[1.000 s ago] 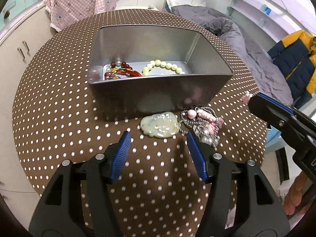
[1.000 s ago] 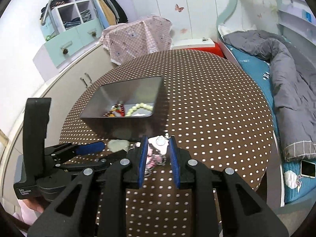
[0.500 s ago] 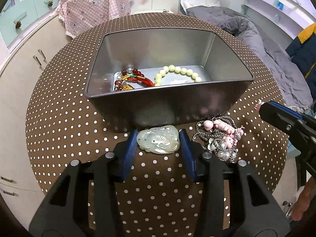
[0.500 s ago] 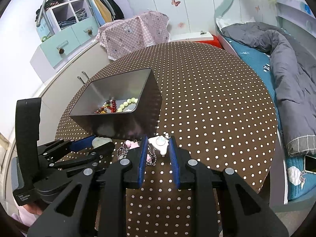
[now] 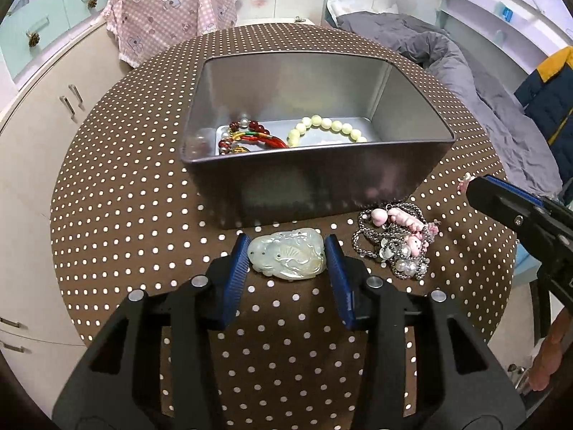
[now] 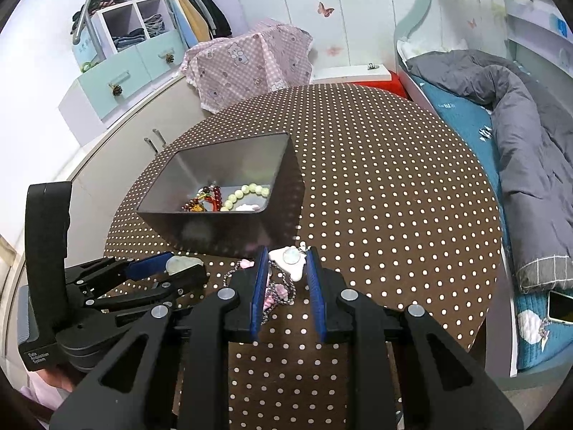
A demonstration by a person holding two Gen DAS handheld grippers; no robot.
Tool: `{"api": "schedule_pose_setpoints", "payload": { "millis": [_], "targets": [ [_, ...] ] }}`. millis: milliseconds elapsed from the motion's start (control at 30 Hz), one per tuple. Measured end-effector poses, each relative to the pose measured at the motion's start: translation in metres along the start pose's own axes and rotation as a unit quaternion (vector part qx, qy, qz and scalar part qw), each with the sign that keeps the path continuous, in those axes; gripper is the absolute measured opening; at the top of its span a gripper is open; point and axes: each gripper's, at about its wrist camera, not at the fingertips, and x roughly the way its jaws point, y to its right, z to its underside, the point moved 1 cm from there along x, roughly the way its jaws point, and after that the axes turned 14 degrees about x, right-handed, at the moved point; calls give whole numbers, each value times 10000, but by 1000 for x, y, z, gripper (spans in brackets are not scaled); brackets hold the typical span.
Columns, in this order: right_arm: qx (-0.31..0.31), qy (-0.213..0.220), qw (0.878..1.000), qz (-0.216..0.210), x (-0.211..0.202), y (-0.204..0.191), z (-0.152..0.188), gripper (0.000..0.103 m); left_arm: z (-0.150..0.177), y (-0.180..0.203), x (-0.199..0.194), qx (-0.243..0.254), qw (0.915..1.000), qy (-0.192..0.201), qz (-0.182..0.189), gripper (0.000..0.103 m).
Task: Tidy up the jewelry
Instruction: 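Close the left tool on the pale green jade pendant, then lower the jade pendant into the tin with the left tool while the right tool lifts the pink chain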
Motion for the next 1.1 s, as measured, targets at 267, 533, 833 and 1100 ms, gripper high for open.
{"api": "schedule_pose_setpoints", "payload": {
  "millis": [267,533,833,1100],
  "targets": [
    [-211,210,9995,-70,-12,-15,-6,20,1,-6,-26,47,9996,286,74,42],
    [-593,410,9971,-234,-17,-40,-17,20,-10,-18,-60,47,9970,775,57,42],
    [-618,240,9976,-184,12,-49,-30,20,-33,-29,-56,-110,9958,910,-38,42],
    [-552,169,9983,-124,23,-46,-37,25,-48,-36,-37,-172,9964,829,-1,43]
  ]
}}
